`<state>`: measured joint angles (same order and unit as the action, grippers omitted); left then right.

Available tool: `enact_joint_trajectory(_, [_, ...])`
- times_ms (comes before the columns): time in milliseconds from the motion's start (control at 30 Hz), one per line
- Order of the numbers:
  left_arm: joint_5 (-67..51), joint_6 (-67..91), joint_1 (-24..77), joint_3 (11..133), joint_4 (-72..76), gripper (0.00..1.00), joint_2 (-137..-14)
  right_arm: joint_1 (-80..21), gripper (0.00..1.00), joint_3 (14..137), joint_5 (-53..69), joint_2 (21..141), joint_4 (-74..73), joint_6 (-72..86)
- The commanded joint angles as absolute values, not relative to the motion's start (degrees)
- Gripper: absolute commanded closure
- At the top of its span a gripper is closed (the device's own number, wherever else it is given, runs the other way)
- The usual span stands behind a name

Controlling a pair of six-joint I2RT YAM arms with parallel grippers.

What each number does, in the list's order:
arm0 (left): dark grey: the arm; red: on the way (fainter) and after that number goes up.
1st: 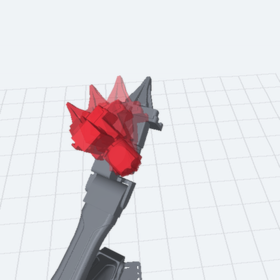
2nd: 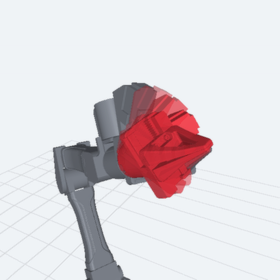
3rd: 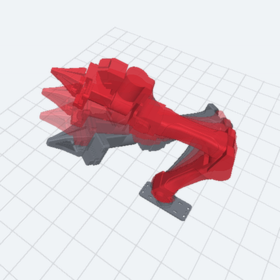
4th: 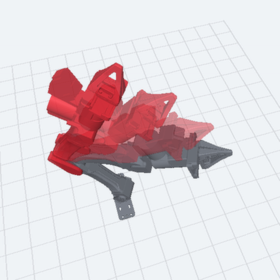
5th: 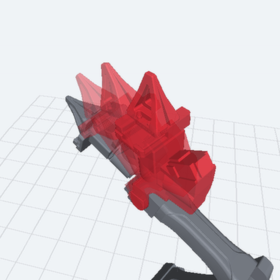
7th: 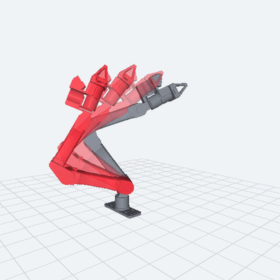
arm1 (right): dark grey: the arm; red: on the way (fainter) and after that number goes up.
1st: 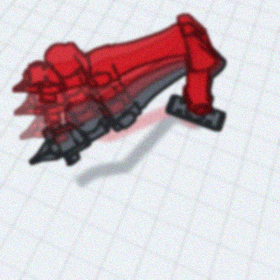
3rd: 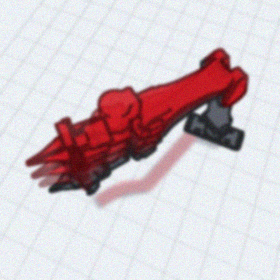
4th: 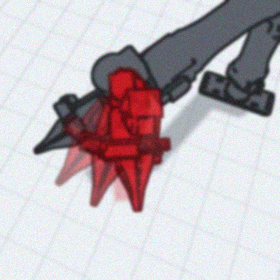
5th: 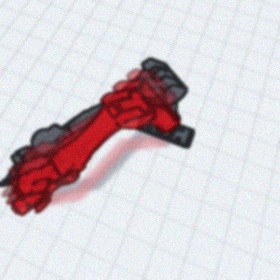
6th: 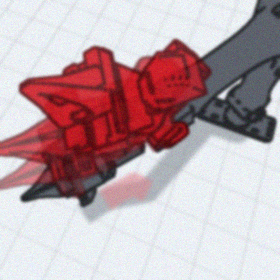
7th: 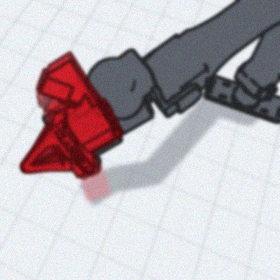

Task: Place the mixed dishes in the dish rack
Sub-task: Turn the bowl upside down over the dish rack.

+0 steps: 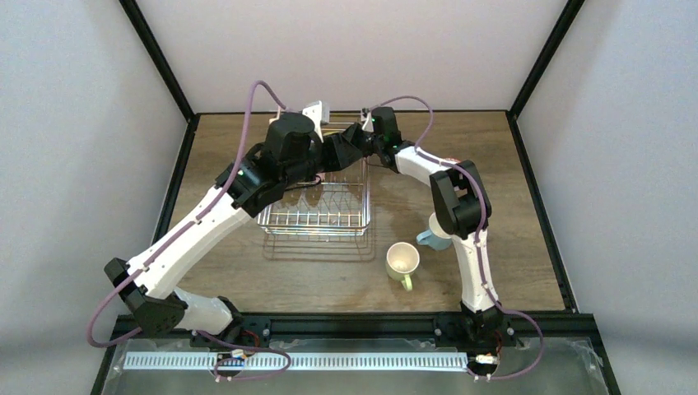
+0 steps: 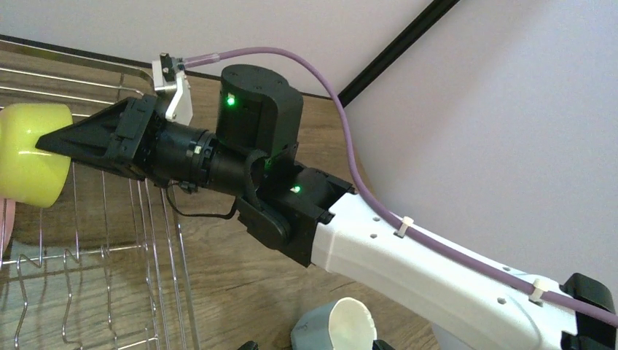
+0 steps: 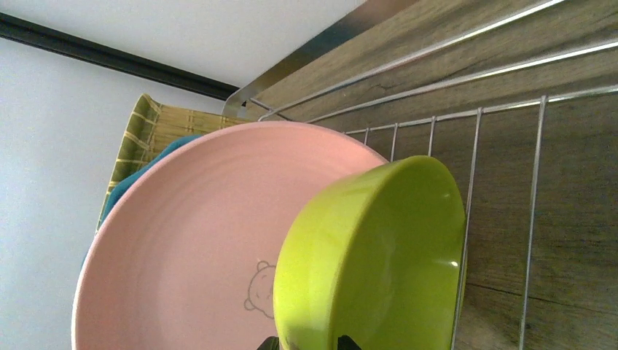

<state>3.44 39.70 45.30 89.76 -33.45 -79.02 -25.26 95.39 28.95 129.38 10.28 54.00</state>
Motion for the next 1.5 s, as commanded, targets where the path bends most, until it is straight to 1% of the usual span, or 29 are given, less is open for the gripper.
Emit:
enact_joint_trajectory(0, [2.73,38.51,45.09,91.06,-33.81,0.11,-80.35,-24.72,0.56,98.45,27.73,128.20,7.25,52.20])
enact_joint_trajectory(1067, [2.30,40.52,45.02,89.57,-30.70,0.11,-79.73,-24.66,0.56,104.40,29.55,128.54,1.84,50.01])
enact_joint_trajectory(1467, [2.23,40.96,45.04,89.30,-30.23,0.11,-79.97,-24.62,0.56,103.98,29.71,128.36,1.14,49.21])
